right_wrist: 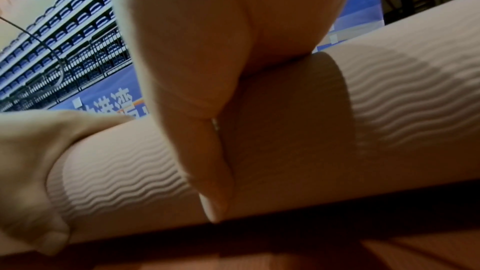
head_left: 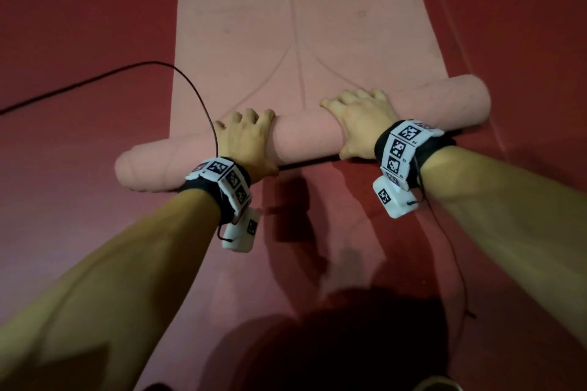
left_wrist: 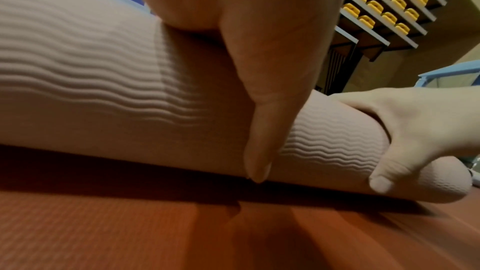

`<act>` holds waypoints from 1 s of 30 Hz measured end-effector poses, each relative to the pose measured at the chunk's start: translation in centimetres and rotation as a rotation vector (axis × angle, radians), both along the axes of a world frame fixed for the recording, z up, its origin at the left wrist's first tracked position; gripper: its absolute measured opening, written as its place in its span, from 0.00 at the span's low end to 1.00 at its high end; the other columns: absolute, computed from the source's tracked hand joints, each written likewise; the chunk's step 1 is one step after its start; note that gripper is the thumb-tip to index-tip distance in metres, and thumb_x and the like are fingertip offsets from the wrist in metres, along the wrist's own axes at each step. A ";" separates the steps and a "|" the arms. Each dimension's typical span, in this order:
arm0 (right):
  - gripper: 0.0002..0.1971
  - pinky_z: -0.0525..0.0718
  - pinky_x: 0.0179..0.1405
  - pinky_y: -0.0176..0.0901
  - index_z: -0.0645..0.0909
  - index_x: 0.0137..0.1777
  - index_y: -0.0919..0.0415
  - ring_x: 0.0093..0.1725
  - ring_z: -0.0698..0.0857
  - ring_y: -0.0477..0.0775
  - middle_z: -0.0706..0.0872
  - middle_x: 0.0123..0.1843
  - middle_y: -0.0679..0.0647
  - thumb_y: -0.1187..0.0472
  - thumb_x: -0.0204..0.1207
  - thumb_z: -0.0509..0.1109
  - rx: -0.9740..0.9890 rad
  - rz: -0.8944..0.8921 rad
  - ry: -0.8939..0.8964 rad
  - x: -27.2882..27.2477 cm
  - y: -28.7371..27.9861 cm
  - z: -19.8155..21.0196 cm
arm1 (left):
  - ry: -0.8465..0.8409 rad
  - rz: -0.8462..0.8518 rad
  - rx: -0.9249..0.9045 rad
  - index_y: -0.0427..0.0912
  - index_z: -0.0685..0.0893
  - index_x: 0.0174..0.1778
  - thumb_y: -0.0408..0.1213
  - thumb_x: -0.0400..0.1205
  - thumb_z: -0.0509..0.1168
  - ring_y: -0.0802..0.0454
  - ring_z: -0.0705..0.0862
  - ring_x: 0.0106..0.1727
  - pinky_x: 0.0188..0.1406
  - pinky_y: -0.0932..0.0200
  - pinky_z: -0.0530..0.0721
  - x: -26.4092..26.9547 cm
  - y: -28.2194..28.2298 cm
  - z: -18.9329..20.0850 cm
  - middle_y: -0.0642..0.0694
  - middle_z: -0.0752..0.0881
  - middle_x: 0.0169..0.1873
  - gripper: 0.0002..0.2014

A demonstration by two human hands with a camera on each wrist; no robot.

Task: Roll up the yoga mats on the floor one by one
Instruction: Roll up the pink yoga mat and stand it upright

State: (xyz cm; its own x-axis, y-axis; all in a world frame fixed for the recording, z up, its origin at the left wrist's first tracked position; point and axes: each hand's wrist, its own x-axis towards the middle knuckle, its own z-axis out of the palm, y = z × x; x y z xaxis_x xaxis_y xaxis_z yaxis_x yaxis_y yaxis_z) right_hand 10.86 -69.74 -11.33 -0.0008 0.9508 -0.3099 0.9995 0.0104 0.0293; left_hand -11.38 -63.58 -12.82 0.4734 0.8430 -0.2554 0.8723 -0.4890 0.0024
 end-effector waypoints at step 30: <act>0.60 0.68 0.71 0.62 0.56 0.83 0.43 0.71 0.72 0.58 0.74 0.71 0.52 0.34 0.53 0.83 -0.332 -0.002 0.060 -2.5 -10.7 1.0 | -0.137 0.011 -0.879 0.57 0.86 0.58 0.54 0.41 0.85 0.49 0.89 0.54 0.62 0.44 0.87 -2.2 -6.1 0.4 0.55 0.91 0.47 0.44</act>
